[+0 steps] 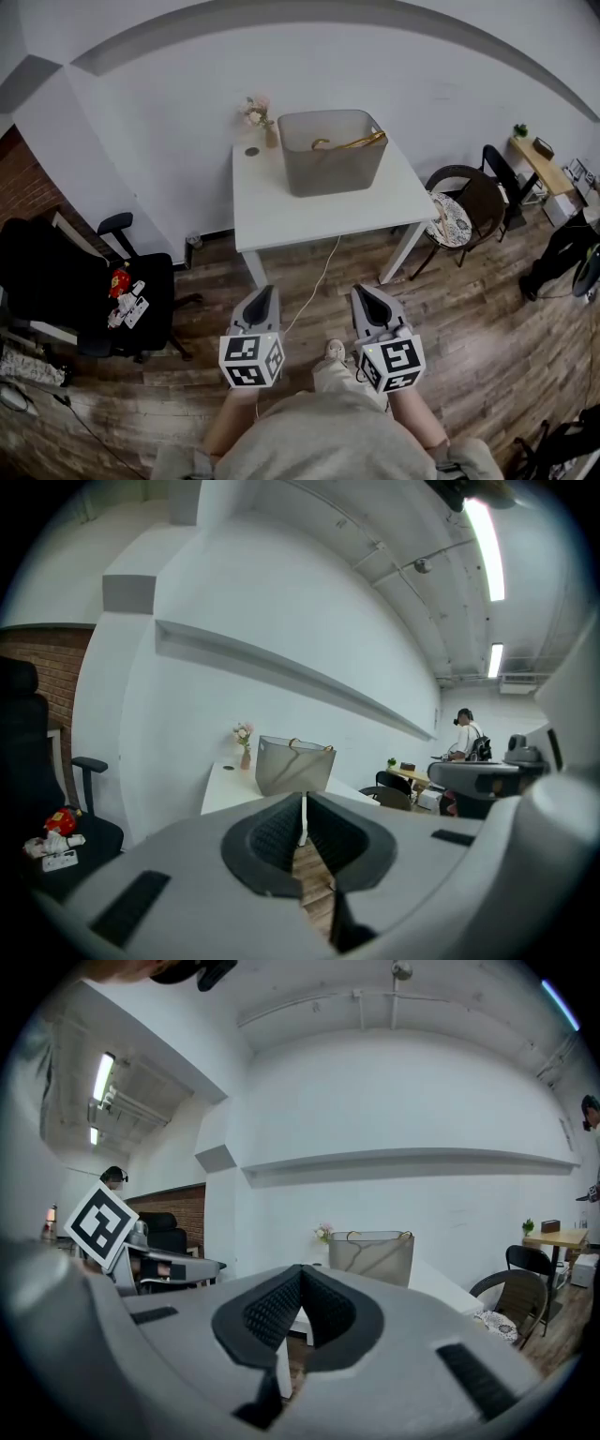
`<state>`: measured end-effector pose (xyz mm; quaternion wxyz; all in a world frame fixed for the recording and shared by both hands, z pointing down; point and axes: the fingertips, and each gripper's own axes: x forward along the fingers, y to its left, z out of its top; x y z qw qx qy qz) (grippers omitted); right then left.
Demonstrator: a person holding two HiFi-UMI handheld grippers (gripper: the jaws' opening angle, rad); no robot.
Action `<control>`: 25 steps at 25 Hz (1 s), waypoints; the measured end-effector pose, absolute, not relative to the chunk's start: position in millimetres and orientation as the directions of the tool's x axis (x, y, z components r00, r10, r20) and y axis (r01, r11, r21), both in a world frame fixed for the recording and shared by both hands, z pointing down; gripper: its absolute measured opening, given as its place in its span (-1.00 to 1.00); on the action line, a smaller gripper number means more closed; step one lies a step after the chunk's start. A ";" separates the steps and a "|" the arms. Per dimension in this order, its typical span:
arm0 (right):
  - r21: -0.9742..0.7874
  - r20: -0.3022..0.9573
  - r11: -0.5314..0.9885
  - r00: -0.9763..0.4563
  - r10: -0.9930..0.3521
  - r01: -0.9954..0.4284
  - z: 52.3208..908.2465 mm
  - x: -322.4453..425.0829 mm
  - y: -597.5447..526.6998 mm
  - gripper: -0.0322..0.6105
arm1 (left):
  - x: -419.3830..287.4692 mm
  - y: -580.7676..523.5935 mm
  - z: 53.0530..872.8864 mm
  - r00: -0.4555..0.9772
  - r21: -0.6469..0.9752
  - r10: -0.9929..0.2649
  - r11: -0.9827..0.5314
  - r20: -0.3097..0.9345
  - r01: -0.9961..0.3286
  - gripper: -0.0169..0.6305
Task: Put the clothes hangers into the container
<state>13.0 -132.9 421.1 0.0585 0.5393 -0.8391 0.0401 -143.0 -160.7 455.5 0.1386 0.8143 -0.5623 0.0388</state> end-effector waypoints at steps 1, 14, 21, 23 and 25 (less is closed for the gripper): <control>-0.007 0.144 0.416 -0.412 -0.900 -0.910 421.7 11.4 -129.2 -0.89 | -145.0 -156.1 456.4 0.364 0.181 -0.905 -0.329 0.220 -0.927 -0.90; -0.009 0.151 0.426 -0.423 -0.894 -0.905 426.9 2.8 -108.9 -0.90 | -155.5 -135.5 458.4 0.365 0.182 -0.905 -0.330 0.220 -0.926 -0.90; -0.020 0.136 0.435 -0.433 -0.891 -0.900 420.1 6.9 -108.4 -0.90 | -148.9 -136.4 452.6 0.365 0.179 -0.906 -0.331 0.213 -0.926 -0.90; -0.023 0.134 0.439 -0.438 -0.889 -0.898 420.4 7.7 -108.2 -0.90 | -147.8 -135.5 453.3 0.362 0.179 -0.907 -0.328 0.215 -0.928 -0.90; -0.022 0.132 0.441 -0.439 -0.889 -0.897 421.0 8.3 -108.4 -0.90 | -147.5 -134.2 454.9 0.360 0.180 -0.907 -0.325 0.219 -0.928 -0.90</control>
